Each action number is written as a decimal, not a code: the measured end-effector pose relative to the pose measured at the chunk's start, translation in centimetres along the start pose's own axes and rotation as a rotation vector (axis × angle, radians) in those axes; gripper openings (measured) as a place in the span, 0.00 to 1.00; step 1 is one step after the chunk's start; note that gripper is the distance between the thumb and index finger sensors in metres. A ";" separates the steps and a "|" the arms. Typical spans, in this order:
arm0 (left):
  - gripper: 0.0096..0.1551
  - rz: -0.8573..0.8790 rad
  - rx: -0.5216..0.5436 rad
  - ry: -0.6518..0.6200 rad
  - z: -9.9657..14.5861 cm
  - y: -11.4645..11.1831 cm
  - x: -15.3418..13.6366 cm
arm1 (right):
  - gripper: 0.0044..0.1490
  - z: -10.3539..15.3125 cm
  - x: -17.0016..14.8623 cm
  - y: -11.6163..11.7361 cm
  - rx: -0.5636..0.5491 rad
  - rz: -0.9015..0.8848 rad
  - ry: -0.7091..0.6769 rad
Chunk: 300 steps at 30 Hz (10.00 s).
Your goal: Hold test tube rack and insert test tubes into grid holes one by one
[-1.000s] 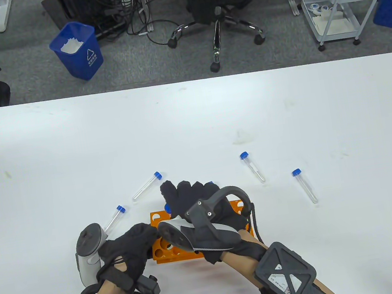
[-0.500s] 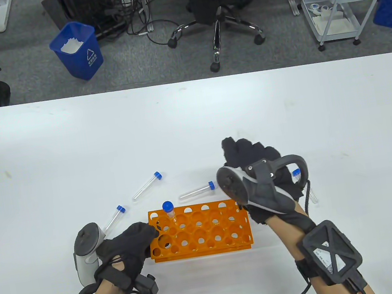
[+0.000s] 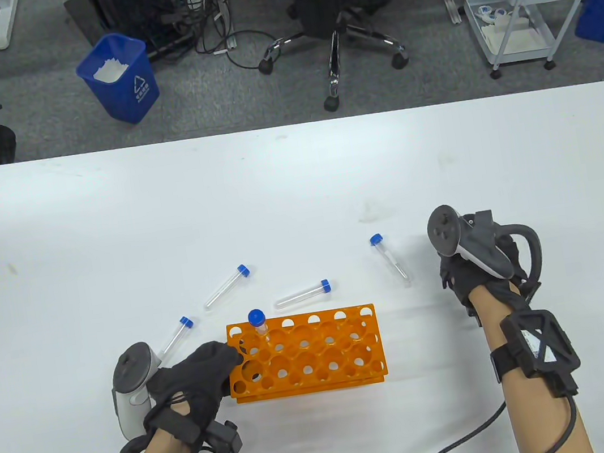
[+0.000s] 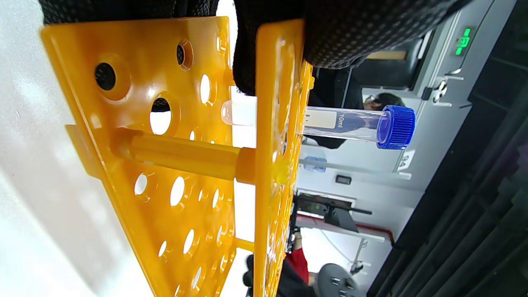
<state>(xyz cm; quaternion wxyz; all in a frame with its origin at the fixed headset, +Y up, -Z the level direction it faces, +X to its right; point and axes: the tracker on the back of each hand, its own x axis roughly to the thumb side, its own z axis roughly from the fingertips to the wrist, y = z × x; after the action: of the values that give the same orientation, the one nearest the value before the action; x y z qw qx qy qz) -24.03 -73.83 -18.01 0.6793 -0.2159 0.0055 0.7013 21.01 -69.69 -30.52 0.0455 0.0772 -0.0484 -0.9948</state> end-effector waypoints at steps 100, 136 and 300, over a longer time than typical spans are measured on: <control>0.21 0.004 0.011 0.006 -0.1 0.6 -0.3 | 0.33 15.3 18.4 -11.2 -0.287 -0.017 -0.671; 0.21 0.004 0.011 0.009 -0.2 0.5 -0.4 | 0.40 15.8 17.9 -11.6 -0.276 -0.011 -0.667; 0.21 0.035 0.040 0.001 -0.2 1.8 -0.5 | 0.40 14.2 12.2 -10.1 -0.379 -0.091 -0.572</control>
<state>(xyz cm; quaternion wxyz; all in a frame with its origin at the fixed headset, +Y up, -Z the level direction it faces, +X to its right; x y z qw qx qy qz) -25.68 -74.44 -18.51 0.6712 -0.2023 0.0236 0.7127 5.91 -59.57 -19.45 -0.0008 -0.2124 0.1301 -0.9685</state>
